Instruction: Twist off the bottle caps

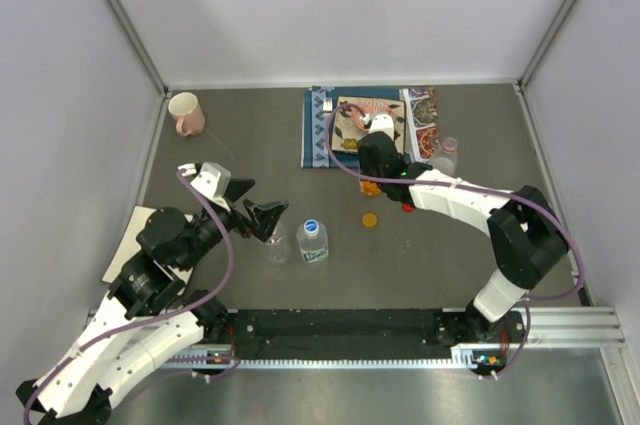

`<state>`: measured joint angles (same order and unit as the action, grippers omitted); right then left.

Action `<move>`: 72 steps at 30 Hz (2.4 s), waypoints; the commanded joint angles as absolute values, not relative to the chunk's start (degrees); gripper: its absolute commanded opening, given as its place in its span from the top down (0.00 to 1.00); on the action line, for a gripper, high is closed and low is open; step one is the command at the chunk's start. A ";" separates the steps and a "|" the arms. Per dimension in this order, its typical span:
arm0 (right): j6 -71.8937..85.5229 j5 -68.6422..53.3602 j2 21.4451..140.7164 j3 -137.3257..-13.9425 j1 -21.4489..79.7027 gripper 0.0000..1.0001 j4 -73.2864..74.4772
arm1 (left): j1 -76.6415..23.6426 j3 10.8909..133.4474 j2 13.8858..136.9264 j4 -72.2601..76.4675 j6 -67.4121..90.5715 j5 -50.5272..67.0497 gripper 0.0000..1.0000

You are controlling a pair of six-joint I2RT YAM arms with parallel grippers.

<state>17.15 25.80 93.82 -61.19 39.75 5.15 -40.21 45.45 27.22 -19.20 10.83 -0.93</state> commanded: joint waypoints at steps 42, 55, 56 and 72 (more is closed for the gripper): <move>16.70 25.67 78.94 -69.60 45.60 0.28 10.19 | -40.17 45.26 27.77 -17.14 13.01 -1.67 0.01; 15.21 -4.23 63.46 -62.32 54.74 0.23 12.39 | -39.64 54.57 41.91 -26.98 18.01 -26.28 0.01; 14.77 -3.52 63.72 -61.27 57.37 0.23 11.87 | -39.03 55.28 44.01 -27.33 18.45 -26.19 0.01; 17.84 8.70 73.64 -60.47 67.24 0.25 10.46 | -35.68 56.96 44.56 -30.59 21.88 -22.76 0.01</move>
<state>16.53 4.91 71.92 -60.36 66.65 12.01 -35.97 56.34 46.46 -31.31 21.17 -22.39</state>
